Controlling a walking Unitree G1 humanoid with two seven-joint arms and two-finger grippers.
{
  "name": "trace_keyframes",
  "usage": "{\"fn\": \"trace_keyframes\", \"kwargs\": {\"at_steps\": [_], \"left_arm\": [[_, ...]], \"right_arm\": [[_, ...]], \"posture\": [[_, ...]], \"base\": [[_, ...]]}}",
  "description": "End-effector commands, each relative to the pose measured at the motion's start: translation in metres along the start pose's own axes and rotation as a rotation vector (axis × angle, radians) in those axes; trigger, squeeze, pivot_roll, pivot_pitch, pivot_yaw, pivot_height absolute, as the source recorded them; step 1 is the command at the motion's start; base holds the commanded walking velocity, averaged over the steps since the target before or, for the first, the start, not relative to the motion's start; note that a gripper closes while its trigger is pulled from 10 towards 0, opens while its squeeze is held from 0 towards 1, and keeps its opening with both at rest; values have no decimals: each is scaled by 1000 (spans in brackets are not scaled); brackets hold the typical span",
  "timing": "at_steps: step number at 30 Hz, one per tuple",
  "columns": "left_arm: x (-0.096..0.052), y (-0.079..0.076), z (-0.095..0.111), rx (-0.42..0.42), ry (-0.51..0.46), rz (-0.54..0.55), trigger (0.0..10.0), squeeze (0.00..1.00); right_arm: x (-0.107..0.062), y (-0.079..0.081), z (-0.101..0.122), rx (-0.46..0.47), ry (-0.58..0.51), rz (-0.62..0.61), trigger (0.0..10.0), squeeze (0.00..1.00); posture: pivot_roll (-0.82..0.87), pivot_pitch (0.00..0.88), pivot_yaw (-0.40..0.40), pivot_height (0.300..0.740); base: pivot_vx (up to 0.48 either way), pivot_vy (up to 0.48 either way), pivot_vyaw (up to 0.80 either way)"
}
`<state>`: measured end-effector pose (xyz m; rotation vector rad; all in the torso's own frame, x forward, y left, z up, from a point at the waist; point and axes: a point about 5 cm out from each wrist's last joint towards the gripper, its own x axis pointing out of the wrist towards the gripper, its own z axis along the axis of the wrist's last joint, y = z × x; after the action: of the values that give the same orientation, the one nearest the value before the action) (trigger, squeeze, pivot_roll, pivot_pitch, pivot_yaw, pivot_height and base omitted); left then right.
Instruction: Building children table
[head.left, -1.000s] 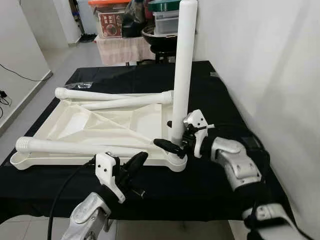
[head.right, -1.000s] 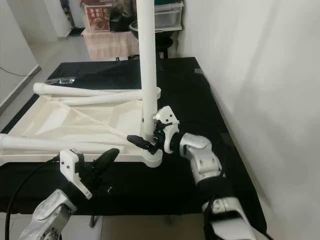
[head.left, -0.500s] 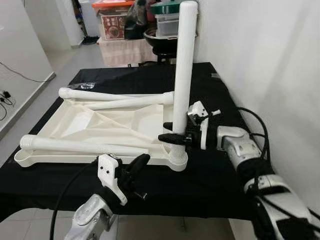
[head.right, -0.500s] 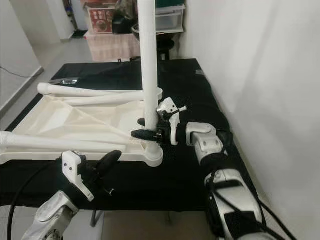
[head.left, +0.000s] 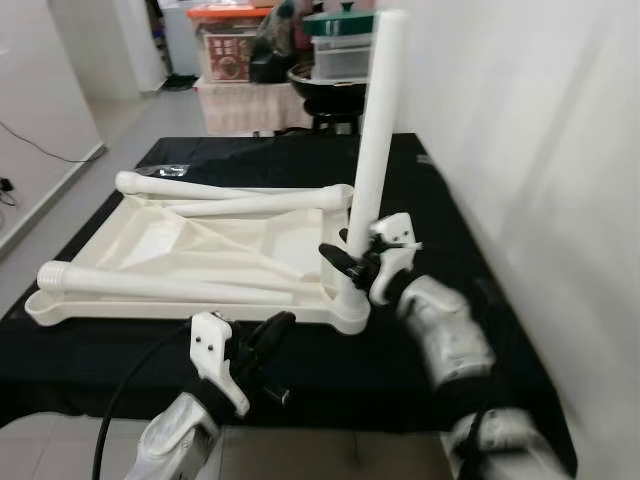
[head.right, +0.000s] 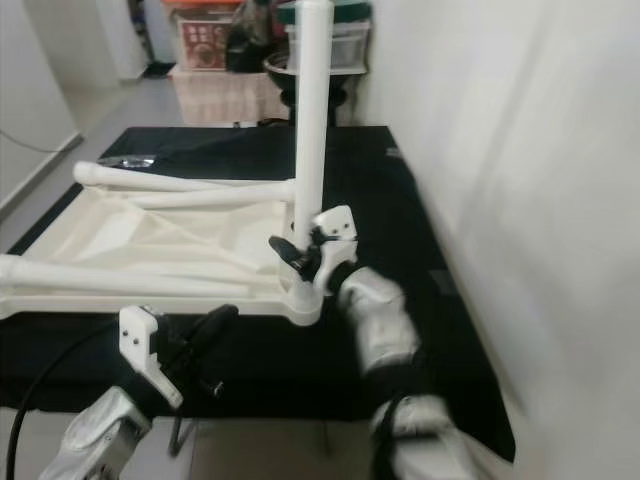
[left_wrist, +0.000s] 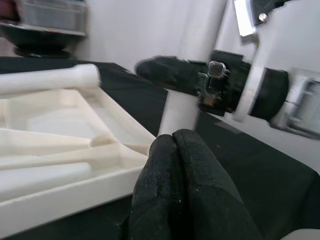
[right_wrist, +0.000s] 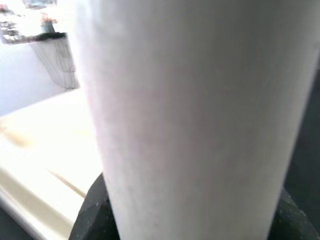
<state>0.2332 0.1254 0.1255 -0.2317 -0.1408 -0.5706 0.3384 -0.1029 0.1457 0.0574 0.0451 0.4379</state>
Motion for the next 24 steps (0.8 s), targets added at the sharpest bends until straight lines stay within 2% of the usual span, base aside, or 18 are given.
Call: {"fn": "trace_keyframes", "kwargs": {"at_steps": [1, 3, 7, 8, 10, 11, 12, 13, 14, 16, 17, 18, 19, 20, 23, 24], "left_arm": [[-1, 3, 1, 5, 4, 1, 10000, 0], [1, 2, 0, -4, 6, -10, 10000, 0], [2, 3, 1, 0, -5, 2, 10000, 0], [2, 3, 2, 9, -10, 17, 10000, 0], [2, 3, 2, 15, -13, 26, 10000, 0], [2, 3, 2, 16, -14, 29, 10000, 0], [2, 3, 2, 16, -14, 29, 10000, 0], [3, 3, 2, 12, -12, 24, 10000, 0], [3, 3, 1, 9, -11, 20, 10000, 0], [3, 3, 1, 1, -9, 11, 10000, 0], [4, 2, 1, -1, -9, 8, 10000, 0], [4, 2, 0, -3, -9, 6, 10000, 0], [5, 2, 0, -5, -9, 5, 10000, 0], [5, 1, 0, -6, -9, 4, 10000, 0], [5, 1, 0, -6, -9, 4, 10000, 0], [5, 1, 0, -6, -9, 4, 10000, 0]], "right_arm": [[-2, 4, -22, 36, 133, 16, 0, 0], [7, 2, -19, -76, 146, 91, 0, 0], [10, 5, -20, -101, 153, 110, 0, 0], [11, 7, -17, -91, 133, 129, 10000, 0], [11, 8, -14, -83, 119, 140, 10000, 0], [10, 10, -9, -79, 105, 160, 10000, 522], [10, 10, -9, -79, 105, 160, 10000, 522], [10, 12, -2, -64, 73, 215, 10000, 1000], [8, 14, 3, -55, 55, 247, 10000, 1000], [6, 15, 16, -51, 10, 423, 10000, 1000], [5, 12, 19, -62, 11, 512, 10000, 800], [4, 8, 22, -89, 17, 583, 10000, 290], [3, 4, 24, -120, 25, 630, 10000, 94], [3, 0, 25, -130, 39, 671, 10000, 0], [3, -8, 28, -145, 92, 785, 10000, 0], [3, -8, 28, -145, 92, 785, 10000, 0]], "posture": [[-31, 0, 25, 740], [-16, 0, 2, 740], [-18, 0, 2, 740], [-14, 0, -1, 740], [-14, 0, -1, 740], [-14, 0, -2, 740], [-14, 0, -2, 740], [-14, 0, -2, 740], [-14, 0, -2, 740], [-20, 0, 1, 740], [-20, 0, 2, 740], [-17, 0, -1, 740], [-17, 0, -1, 740], [-14, 0, -3, 740], [-10, 0, -5, 740], [-10, 0, -5, 740]], "base": [[0, 0, 0], [0, 0, 0], [0, 0, 0], [0, 0, 0], [0, 0, 0], [0, 0, 0], [0, 0, 0], [0, 0, 0], [0, 0, 0], [0, 0, 0], [0, 0, 0], [0, 0, 0], [0, 0, 0], [0, 0, 0], [0, 0, 0], [0, 0, 0]]}}
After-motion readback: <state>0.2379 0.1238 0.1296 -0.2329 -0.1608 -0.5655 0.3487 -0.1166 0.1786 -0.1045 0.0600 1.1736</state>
